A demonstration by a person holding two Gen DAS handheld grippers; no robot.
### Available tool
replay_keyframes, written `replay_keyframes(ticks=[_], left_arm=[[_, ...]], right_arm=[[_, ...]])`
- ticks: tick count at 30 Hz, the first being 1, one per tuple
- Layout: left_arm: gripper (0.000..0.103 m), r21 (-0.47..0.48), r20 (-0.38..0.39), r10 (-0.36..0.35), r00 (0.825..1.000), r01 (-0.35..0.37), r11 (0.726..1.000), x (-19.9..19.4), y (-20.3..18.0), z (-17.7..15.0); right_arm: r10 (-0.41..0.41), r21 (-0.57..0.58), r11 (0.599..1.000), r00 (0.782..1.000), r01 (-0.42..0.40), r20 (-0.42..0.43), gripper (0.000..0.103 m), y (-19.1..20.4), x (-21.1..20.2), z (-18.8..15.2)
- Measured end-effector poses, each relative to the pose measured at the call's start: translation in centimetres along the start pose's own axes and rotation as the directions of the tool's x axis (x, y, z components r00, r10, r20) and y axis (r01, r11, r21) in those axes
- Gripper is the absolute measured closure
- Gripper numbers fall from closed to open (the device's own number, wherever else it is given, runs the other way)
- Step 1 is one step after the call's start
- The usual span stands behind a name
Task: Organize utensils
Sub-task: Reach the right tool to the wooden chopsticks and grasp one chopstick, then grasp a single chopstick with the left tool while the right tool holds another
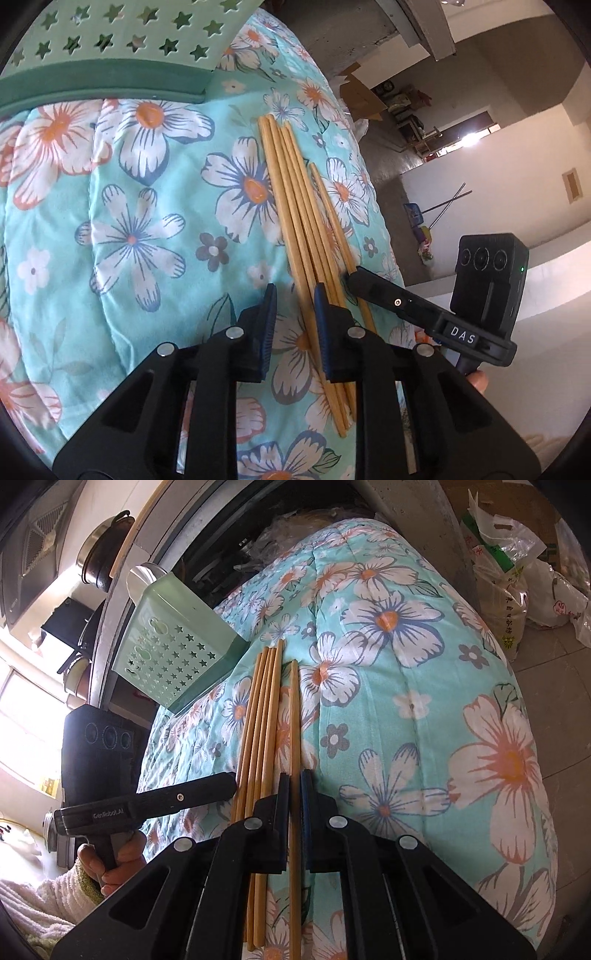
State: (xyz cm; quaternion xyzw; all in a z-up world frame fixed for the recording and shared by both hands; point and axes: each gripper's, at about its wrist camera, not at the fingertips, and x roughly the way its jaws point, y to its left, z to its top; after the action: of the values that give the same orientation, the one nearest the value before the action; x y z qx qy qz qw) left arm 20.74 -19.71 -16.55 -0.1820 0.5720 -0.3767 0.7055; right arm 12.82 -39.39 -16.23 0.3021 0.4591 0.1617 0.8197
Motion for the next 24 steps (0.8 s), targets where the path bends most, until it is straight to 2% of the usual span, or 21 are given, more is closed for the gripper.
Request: replay_keyframes(ticks=[10,24], left_arm=[[0.096,-0.102,-0.015,-0.095,0.995,0.093,0.990,1.2,1.5,0.9],[0.098,-0.131,0.035,-0.117,0.992,0.121,0.984,-2.5,2.5,-0.5]], right_arm=[[0.003,0.006,1.000,1.000,-0.003,0.002,0.097,0.0,0.1,0.0],[-0.003,0.010,1.000,1.000,0.003,0.001,0.097,-0.1,0.2,0.1]])
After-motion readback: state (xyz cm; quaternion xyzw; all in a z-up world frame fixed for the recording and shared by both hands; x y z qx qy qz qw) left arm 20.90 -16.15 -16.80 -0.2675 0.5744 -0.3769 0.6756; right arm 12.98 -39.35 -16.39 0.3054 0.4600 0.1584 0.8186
